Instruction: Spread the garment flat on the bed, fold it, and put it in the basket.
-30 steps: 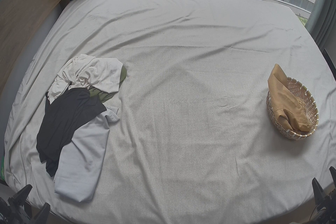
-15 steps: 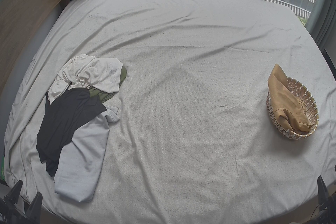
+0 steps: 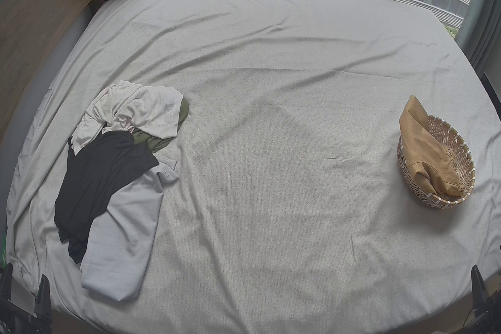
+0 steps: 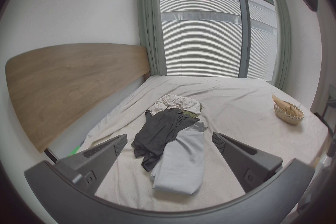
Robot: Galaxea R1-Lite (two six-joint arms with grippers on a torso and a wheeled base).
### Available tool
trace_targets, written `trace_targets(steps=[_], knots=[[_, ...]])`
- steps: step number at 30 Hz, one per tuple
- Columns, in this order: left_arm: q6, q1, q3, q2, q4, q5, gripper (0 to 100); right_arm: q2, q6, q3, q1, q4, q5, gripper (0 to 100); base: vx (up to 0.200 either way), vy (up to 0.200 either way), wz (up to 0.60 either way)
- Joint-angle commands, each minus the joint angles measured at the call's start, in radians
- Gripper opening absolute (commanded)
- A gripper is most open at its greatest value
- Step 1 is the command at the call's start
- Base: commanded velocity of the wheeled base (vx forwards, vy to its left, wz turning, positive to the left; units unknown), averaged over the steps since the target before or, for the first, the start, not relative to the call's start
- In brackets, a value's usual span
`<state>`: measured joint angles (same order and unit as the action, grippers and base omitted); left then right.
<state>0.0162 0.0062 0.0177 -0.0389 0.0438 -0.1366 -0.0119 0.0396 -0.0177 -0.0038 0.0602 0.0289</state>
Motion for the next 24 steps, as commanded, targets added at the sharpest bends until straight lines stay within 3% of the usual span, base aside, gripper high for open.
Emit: trace_targets(steps=[1,4,10,24], knots=[[0.027,-0.002,-0.001,0.022,-0.024,0.098,100,0.01,0.002,0.016,-0.001,0.001,-0.007,100,0.0,0.0,0.0],[0.024,-0.002,0.011,0.039,-0.067,0.153,100,0.012,-0.004,0.016,-0.001,0.003,-0.006,100,0.0,0.0,0.0],[-0.018,0.001,-0.01,0.033,-0.068,0.143,100,0.012,-0.009,0.016,0.001,0.004,-0.004,100,0.0,0.0,0.0],[-0.019,-0.002,-0.018,0.039,-0.039,0.144,100,0.01,0.003,0.018,-0.004,0.013,0.009,100,0.0,0.0,0.0]])
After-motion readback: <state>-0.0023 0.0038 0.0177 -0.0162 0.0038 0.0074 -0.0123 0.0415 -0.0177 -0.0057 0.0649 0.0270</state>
